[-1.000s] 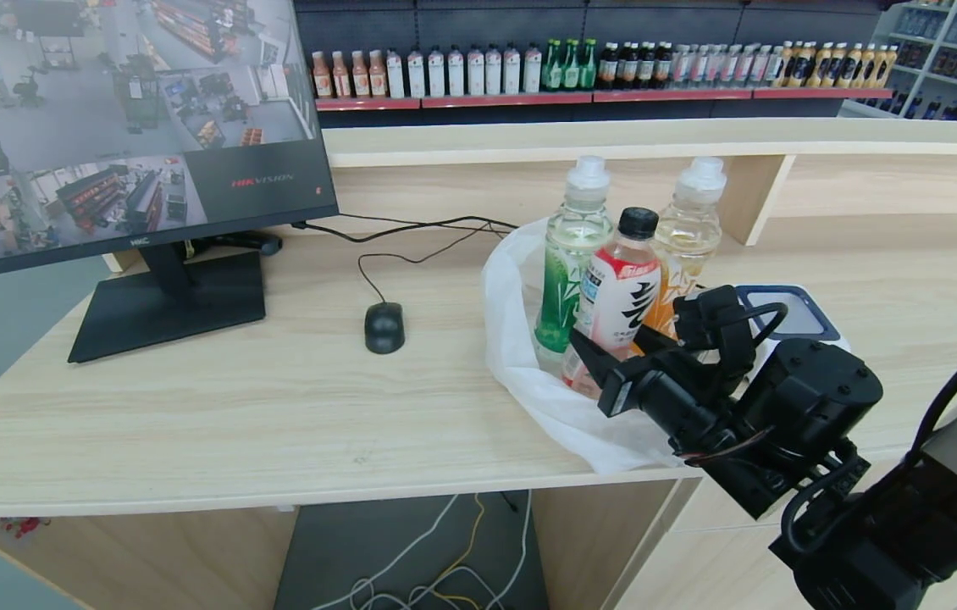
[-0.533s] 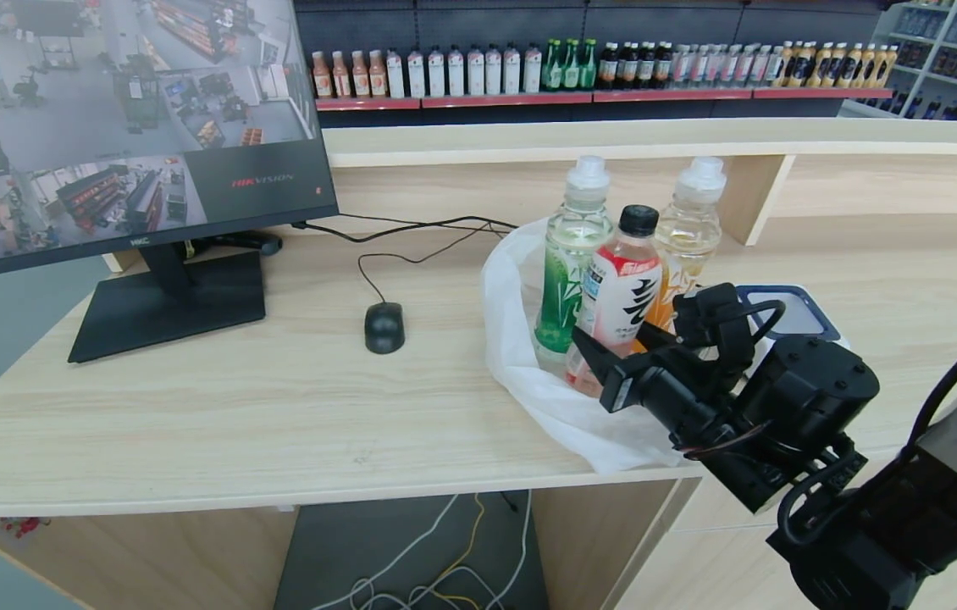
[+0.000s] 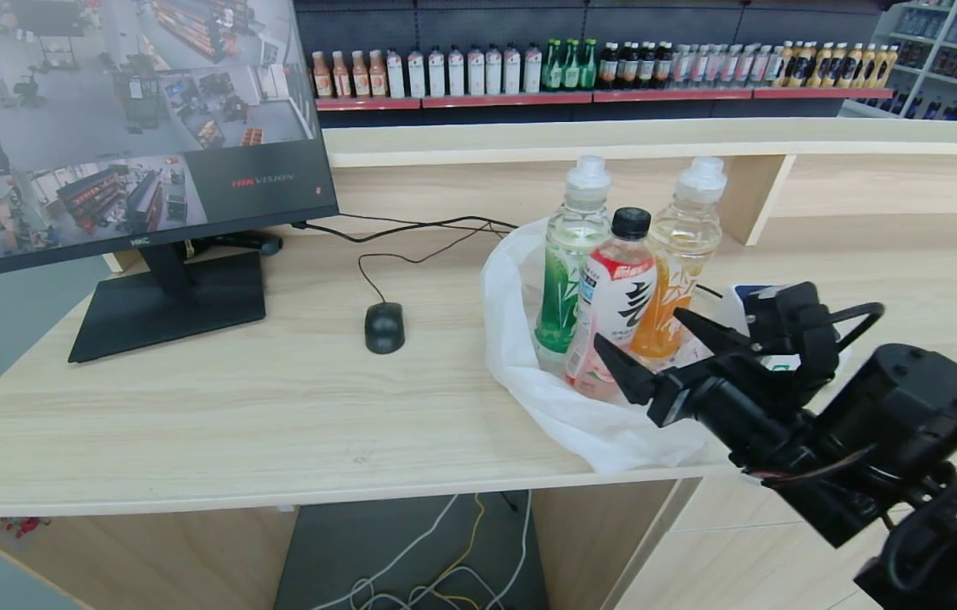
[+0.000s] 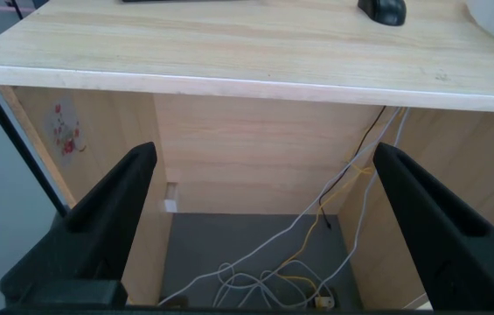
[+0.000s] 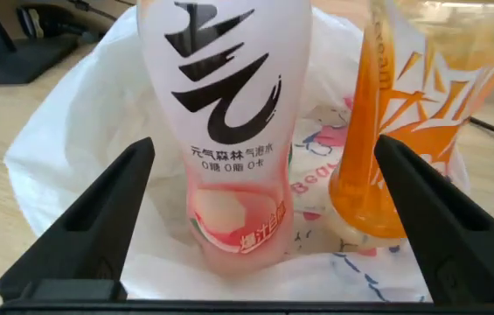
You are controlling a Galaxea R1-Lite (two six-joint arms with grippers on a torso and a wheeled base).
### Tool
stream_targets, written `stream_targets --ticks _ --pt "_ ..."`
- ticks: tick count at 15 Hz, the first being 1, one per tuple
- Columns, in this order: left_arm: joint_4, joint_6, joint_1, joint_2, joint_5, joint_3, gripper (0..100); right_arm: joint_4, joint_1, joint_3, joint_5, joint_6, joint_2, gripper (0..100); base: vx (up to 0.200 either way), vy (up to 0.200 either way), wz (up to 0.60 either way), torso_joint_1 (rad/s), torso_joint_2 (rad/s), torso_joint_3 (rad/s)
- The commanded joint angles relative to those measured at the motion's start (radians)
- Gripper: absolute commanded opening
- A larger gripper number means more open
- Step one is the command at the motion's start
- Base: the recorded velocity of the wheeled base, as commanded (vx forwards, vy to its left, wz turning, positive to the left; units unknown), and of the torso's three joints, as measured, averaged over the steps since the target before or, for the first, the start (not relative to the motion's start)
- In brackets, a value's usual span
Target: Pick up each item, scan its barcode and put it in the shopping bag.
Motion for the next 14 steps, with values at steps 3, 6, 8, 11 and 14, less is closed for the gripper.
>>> stream_targets --ticks 3,6,8,11,14 --pt "0.000 -0.003 0.000 0.000 0.000 0.000 100 -0.002 0.029 0.218 0.004 -0.083 -0.588 100 0.000 0.000 0.00 0.000 0.00 0.000" --pt "0.000 0.000 0.000 0.000 0.000 0.000 100 -0.002 0.084 0.417 0.013 -0.119 -0.921 100 0.000 0.000 0.00 0.000 0.00 0.000" --pt "0.000 0.000 0.000 0.000 0.000 0.000 100 0.386 0.087 0.408 0.031 -0.122 -1.248 100 0.000 0.000 0.00 0.000 0.00 0.000" --pt "0.000 -0.003 0.000 0.000 0.000 0.000 100 1.121 0.084 0.388 0.157 -0.255 -1.599 100 0.000 0.000 0.00 0.000 0.00 0.000" --pt "0.000 -0.003 0.000 0.000 0.000 0.001 100 1.517 0.084 0.398 0.160 -0.300 -1.816 100 0.000 0.000 0.00 0.000 0.00 0.000"
